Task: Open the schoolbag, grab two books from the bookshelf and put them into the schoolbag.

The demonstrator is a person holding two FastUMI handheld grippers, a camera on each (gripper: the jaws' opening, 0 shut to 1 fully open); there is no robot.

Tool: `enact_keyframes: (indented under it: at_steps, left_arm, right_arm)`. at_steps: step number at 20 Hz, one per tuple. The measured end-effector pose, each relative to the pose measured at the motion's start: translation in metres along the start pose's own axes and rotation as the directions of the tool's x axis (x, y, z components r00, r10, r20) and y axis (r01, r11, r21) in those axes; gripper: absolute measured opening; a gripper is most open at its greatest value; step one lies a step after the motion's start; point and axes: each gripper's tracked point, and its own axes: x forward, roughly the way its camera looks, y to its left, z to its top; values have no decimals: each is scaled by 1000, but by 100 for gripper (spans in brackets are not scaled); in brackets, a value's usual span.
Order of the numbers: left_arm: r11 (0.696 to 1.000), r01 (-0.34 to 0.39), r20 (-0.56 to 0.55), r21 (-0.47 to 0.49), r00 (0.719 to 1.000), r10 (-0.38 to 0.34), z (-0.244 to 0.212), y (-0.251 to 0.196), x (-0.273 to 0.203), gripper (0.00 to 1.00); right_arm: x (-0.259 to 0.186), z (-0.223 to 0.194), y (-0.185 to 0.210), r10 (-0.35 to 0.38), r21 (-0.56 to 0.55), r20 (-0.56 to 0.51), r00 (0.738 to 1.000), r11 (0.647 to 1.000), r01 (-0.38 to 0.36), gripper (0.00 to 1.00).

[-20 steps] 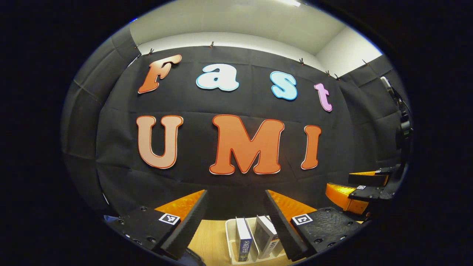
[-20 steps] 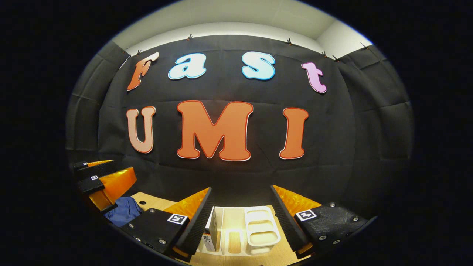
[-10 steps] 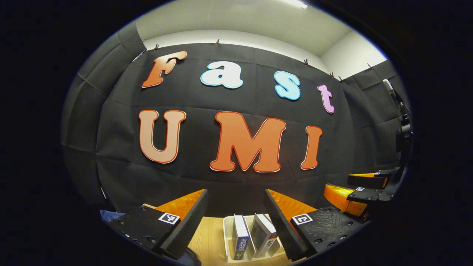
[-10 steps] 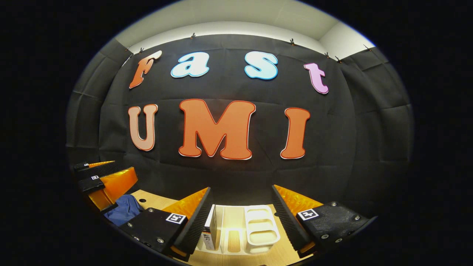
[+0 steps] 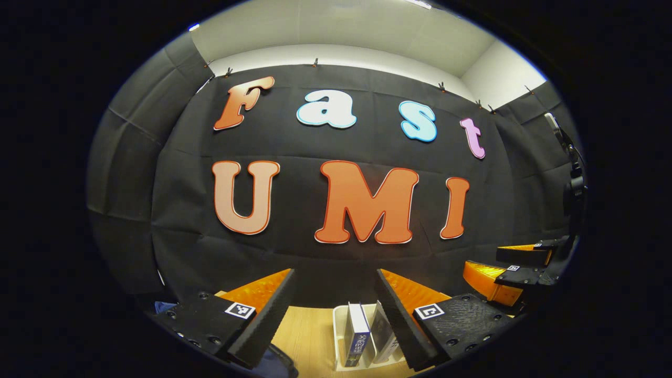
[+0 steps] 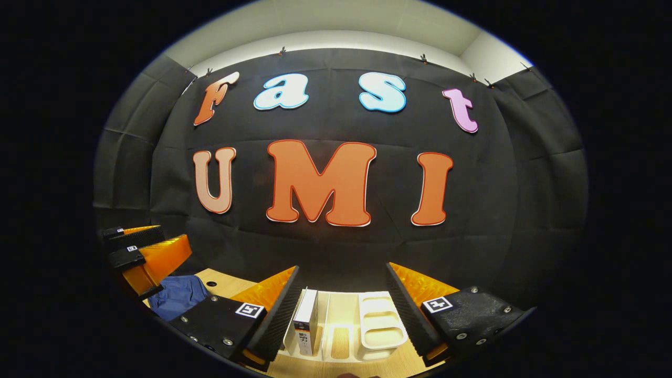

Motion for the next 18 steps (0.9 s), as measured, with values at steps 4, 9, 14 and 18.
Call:
enact_keyframes:
  at_steps: [4, 9, 14, 18]
  left_arm:
    - [999, -35, -10, 22, 999, 36, -3, 14, -7, 94]
    - [998, -58, -4, 35, 998, 59, -1, 26, -13, 94]
    - [995, -70, -61, 73, 995, 75, -25, 37, -17, 92]
    - [990, -79, -136, 121, 986, 95, -56, 59, -19, 94]
  right_arm:
    - [3, 0, 6, 5, 8, -1, 1000, 1000, -5, 94]
    - [2, -3, 25, 64, 8, -4, 998, 998, -64, 94]
    - [6, -19, 27, 55, 34, -47, 997, 998, -54, 94]
    - [9, -28, 26, 45, 25, -68, 997, 999, -43, 94]
